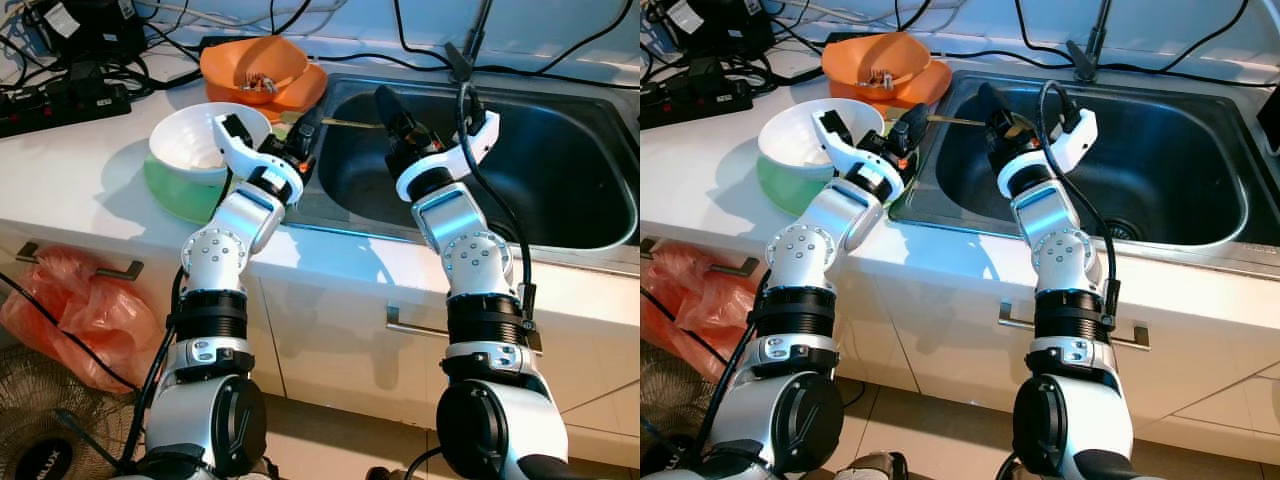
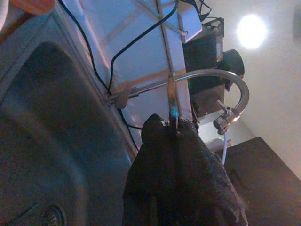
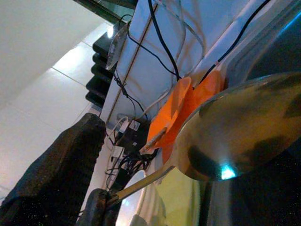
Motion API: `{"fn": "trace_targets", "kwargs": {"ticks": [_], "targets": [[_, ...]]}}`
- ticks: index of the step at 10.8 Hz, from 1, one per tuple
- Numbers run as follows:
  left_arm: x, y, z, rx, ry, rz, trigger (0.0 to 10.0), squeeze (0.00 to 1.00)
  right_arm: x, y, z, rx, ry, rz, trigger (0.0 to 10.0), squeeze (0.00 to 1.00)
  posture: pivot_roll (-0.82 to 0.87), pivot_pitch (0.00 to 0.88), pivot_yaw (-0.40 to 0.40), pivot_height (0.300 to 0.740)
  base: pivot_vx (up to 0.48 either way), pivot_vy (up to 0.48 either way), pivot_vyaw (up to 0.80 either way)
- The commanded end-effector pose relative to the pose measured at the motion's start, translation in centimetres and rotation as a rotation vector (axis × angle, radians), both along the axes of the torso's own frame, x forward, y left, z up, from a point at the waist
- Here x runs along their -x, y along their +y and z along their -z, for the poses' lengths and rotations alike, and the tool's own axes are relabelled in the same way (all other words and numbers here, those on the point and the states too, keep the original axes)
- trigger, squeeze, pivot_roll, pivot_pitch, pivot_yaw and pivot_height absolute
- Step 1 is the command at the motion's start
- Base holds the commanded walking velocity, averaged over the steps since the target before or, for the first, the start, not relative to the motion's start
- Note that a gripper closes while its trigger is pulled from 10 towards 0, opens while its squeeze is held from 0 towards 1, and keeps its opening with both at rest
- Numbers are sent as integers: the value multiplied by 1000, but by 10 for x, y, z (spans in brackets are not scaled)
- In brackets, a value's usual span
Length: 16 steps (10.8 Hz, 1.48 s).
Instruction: Kitchen organization
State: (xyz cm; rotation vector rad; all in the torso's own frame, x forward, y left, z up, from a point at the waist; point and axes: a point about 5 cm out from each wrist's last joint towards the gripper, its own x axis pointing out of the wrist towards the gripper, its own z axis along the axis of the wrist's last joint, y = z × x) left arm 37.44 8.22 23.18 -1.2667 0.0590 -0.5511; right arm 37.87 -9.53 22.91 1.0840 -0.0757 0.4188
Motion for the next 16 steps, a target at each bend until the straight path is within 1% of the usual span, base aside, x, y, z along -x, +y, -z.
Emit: {"fn": "trace_targets", "kwargs": {"ticks": [1, 2, 5, 9, 10, 12, 14, 16], "targets": [[5, -13, 4, 32, 20, 35, 0, 0, 0, 14, -4, -51, -1, -31, 6157, 0, 90, 113, 40, 740, 0, 0, 0], [5, -14, 4, 31, 21, 36, 0, 0, -1, 15, -4, -59, 4, -31, 0, 0, 92, 114, 38, 740, 0, 0, 0], [5, -14, 5, 29, 27, 36, 0, 0, -2, 18, -4, -64, 9, -32, 0, 0, 90, 115, 38, 740, 0, 0, 0], [5, -13, 4, 25, 21, 31, 0, 0, -4, 13, -3, -82, 25, 3, 0, 0, 89, 111, 39, 740, 0, 0, 0], [5, -13, 4, 25, 19, 29, 0, 0, -5, 11, -3, -88, 34, 18, 0, 0, 91, 108, 37, 740, 0, 0, 0], [4, -10, 4, 26, 19, 19, 0, 0, -8, 0, 0, -123, 66, 94, 0, 0, 90, 108, 38, 740, 0, 0, 0], [4, -9, 4, 24, 20, 17, 0, 0, -9, -7, 2, -140, 87, 141, 0, 0, 90, 108, 38, 740, 0, 0, 0], [4, -10, 5, 8, 16, 18, 0, 0, -11, -9, 1, -143, 94, 158, 0, 0, 90, 108, 38, 740, 0, 0, 0]]}}
